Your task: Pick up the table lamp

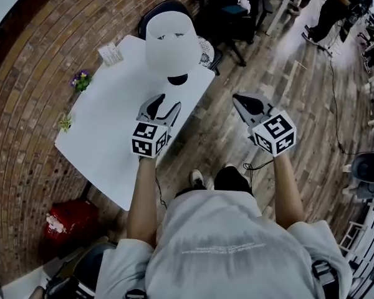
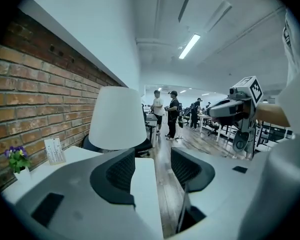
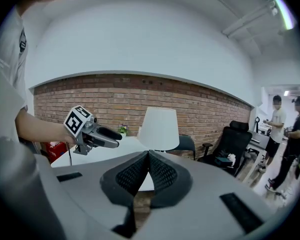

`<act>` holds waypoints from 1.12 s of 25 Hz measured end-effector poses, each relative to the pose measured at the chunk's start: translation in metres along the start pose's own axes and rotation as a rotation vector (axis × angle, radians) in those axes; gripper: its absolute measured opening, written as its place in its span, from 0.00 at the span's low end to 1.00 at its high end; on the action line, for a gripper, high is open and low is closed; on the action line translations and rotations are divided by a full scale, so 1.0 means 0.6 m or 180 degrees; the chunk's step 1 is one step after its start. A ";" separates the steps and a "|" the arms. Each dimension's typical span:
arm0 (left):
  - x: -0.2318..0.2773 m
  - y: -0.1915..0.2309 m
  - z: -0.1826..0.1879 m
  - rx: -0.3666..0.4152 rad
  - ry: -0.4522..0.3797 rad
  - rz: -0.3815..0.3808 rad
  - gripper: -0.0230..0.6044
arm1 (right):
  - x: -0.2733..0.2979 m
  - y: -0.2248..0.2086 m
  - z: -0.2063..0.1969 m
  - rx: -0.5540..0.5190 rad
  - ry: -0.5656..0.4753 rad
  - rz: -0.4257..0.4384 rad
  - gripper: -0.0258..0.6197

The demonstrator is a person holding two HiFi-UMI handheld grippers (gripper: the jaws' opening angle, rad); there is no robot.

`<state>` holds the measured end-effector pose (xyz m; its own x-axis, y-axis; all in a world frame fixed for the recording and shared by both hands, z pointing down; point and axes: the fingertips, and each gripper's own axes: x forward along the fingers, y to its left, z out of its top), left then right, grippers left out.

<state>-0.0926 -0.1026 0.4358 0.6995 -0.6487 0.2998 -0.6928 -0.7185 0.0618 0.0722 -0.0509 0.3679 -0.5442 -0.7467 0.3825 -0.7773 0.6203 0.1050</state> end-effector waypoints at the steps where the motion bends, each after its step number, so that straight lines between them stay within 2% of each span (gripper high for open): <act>1: 0.006 0.006 -0.005 -0.0020 0.0024 0.0016 0.40 | 0.010 -0.003 0.000 0.0036 -0.0005 0.0021 0.04; 12: 0.106 0.080 -0.068 -0.0166 0.0211 0.0265 0.40 | 0.121 -0.080 -0.008 0.0393 -0.0030 0.0310 0.04; 18: 0.180 0.122 -0.106 -0.0223 0.0414 0.0388 0.40 | 0.186 -0.130 -0.031 0.0440 0.0131 0.0474 0.04; 28: 0.280 0.175 -0.153 -0.0210 0.0448 0.0535 0.40 | 0.252 -0.200 -0.080 0.0579 0.0288 0.0478 0.04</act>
<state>-0.0639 -0.2642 0.5802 0.5450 -0.7131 0.4409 -0.8108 -0.5822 0.0605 0.0982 -0.2265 0.4575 -0.6337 -0.6198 0.4628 -0.7384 0.6631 -0.1230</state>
